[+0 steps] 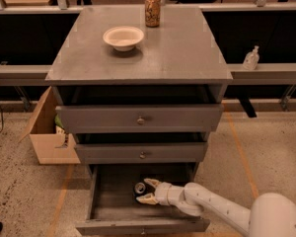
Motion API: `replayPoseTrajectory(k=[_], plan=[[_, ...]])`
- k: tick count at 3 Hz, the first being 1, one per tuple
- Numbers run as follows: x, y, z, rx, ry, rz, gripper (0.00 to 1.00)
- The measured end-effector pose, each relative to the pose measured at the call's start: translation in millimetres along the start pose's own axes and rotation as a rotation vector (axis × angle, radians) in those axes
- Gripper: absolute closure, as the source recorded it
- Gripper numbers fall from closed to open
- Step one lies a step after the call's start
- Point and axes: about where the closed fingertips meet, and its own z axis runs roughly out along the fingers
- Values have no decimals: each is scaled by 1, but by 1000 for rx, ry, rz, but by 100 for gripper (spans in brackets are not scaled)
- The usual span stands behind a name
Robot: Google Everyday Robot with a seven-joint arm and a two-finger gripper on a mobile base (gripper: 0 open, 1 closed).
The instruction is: Place pepsi can into bottom drawer
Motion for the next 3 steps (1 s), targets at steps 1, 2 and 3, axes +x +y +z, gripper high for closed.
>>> replayPoseTrajectory(k=[1, 2, 3], plan=[[-5, -1, -51, 30, 45, 30, 33], [-6, -1, -98, 101, 69, 58, 44], [-15, -8, -151, 207, 88, 58, 69]])
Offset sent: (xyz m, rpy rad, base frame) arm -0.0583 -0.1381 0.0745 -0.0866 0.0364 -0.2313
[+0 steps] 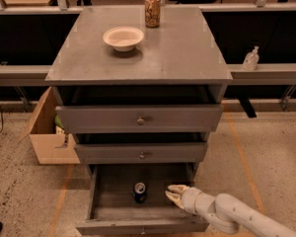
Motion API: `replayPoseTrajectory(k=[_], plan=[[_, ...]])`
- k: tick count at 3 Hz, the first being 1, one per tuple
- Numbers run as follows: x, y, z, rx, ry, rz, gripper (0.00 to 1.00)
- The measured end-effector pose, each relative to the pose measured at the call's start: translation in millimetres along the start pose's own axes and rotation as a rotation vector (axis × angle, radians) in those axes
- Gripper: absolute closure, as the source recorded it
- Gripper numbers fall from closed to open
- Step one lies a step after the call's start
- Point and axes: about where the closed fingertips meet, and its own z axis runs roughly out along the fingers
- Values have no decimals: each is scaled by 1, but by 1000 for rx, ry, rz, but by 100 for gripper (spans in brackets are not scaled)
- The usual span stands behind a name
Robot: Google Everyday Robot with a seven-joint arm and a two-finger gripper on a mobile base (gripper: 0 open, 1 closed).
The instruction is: Place pepsi can into bottom drawer
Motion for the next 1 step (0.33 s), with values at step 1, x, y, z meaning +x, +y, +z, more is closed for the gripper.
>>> replayPoseTrajectory(k=[1], plan=[[3, -1, -4, 7, 2, 6, 66]])
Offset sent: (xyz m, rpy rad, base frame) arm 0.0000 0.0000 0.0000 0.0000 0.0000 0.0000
